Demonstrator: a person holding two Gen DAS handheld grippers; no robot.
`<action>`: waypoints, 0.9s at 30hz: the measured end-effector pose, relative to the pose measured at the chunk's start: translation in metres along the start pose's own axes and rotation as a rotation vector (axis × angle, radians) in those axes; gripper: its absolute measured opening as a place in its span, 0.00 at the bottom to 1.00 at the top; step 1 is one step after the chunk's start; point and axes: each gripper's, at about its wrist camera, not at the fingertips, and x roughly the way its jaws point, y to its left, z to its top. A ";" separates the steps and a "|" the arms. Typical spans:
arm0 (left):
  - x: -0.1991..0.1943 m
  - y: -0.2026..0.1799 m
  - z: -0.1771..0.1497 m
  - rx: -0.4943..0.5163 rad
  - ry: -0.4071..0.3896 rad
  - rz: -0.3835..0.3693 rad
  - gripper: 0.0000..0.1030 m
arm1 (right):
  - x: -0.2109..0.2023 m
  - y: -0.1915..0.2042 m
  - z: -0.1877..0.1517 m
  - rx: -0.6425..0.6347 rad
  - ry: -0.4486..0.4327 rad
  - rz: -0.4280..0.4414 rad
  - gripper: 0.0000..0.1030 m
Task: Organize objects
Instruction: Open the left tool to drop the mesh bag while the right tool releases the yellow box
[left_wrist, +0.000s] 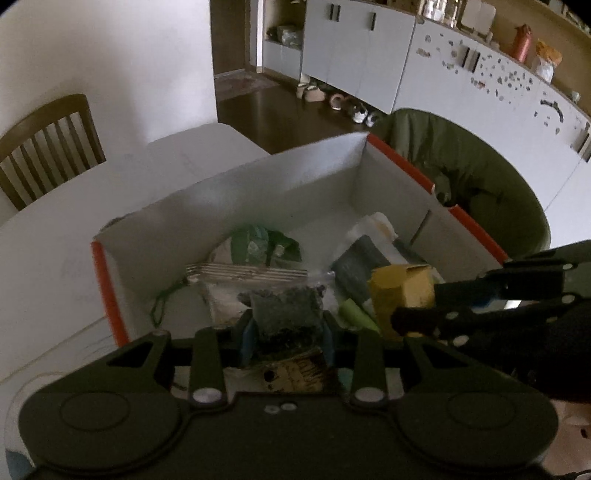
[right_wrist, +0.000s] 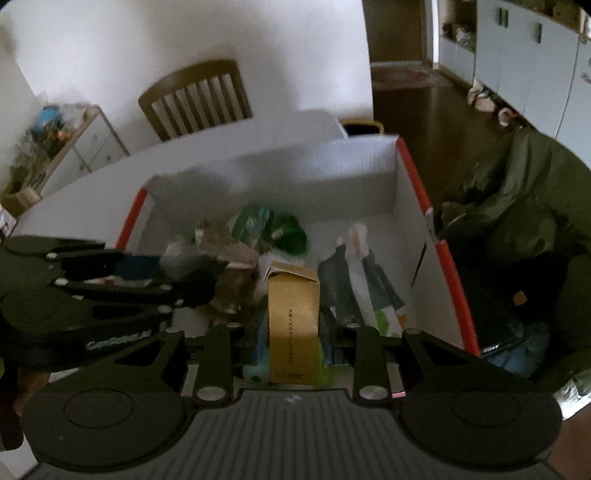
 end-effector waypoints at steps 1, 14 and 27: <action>0.002 -0.002 0.000 0.005 0.005 0.000 0.33 | 0.003 0.000 0.000 -0.006 0.010 0.000 0.27; 0.023 -0.006 0.005 0.004 0.042 -0.018 0.33 | 0.026 -0.010 -0.007 -0.038 0.075 0.000 0.27; 0.037 -0.005 0.004 -0.006 0.076 -0.040 0.36 | 0.013 -0.023 -0.008 -0.004 0.057 0.054 0.29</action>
